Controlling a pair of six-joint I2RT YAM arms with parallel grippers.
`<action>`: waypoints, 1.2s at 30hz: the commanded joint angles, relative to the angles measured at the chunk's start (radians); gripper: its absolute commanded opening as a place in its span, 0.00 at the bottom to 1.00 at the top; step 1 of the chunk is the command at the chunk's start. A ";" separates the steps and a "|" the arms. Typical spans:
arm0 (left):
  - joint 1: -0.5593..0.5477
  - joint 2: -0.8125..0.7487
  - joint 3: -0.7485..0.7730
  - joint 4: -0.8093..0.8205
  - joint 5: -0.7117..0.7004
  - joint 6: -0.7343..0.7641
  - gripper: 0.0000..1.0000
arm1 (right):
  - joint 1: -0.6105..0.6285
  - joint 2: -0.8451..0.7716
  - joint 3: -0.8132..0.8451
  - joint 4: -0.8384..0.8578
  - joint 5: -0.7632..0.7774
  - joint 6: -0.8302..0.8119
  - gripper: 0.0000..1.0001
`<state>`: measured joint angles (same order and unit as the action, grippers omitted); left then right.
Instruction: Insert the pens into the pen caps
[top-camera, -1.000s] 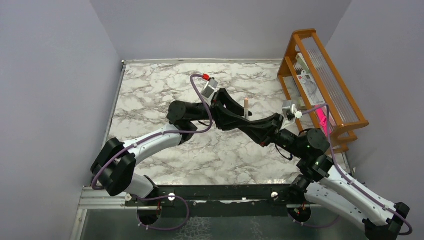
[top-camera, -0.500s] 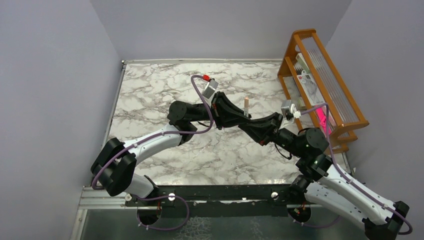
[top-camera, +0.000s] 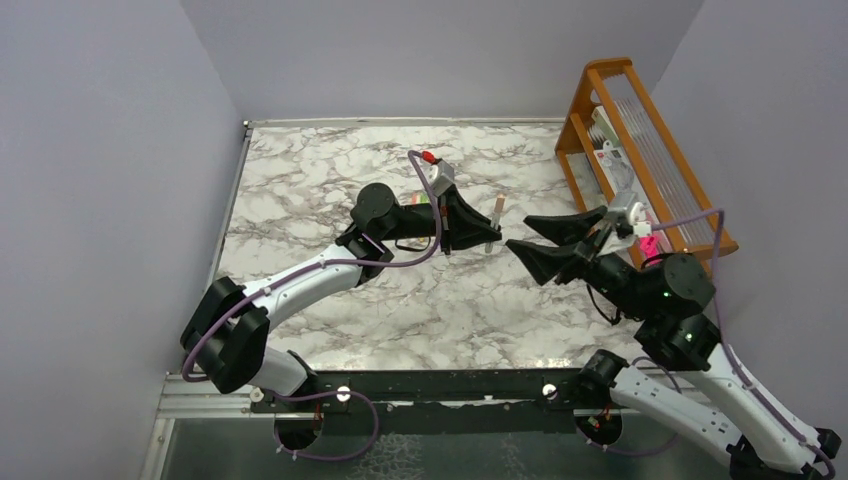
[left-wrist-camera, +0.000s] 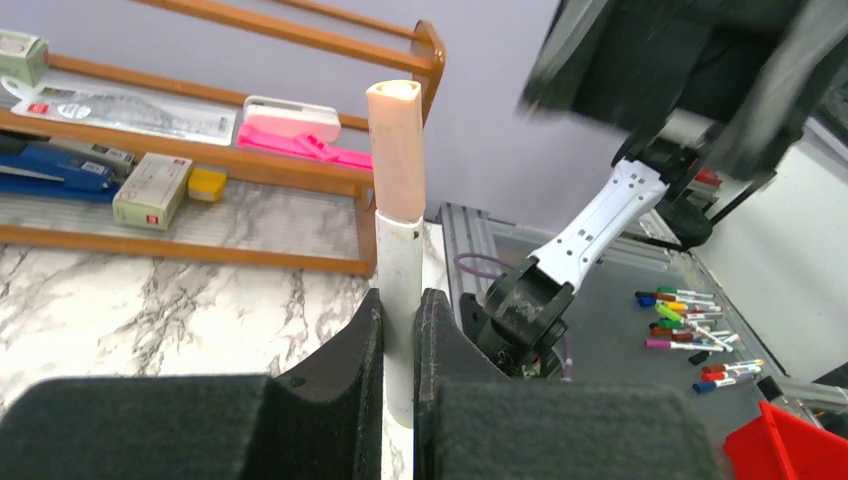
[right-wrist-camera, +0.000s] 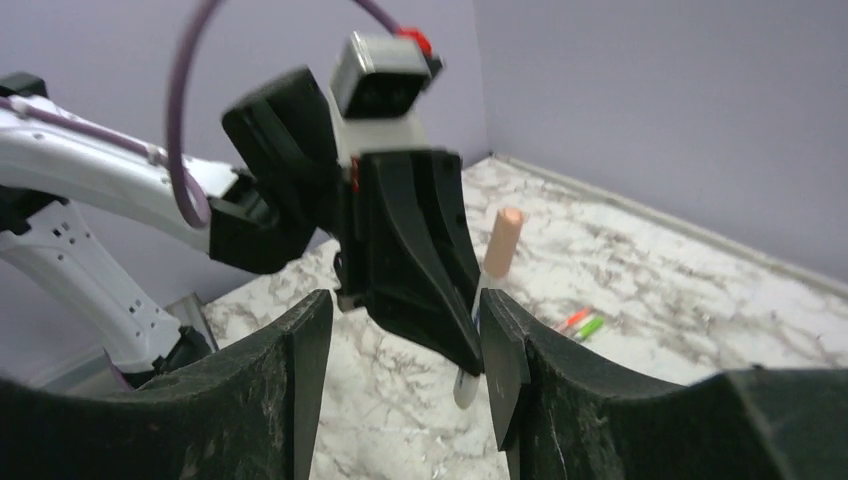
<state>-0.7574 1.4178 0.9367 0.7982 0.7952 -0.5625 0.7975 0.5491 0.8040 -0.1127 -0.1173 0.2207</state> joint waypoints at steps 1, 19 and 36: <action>-0.001 0.013 0.035 -0.068 0.044 0.054 0.00 | 0.005 -0.004 0.082 -0.072 0.067 -0.063 0.56; -0.022 -0.010 0.031 -0.036 0.242 0.058 0.00 | 0.005 0.166 0.158 -0.030 0.039 -0.021 0.51; -0.030 -0.002 0.054 0.011 0.243 0.026 0.00 | 0.005 0.180 0.114 -0.016 0.005 -0.002 0.37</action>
<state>-0.7815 1.4273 0.9428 0.7593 1.0069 -0.5255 0.7975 0.7280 0.9340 -0.1558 -0.0902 0.2062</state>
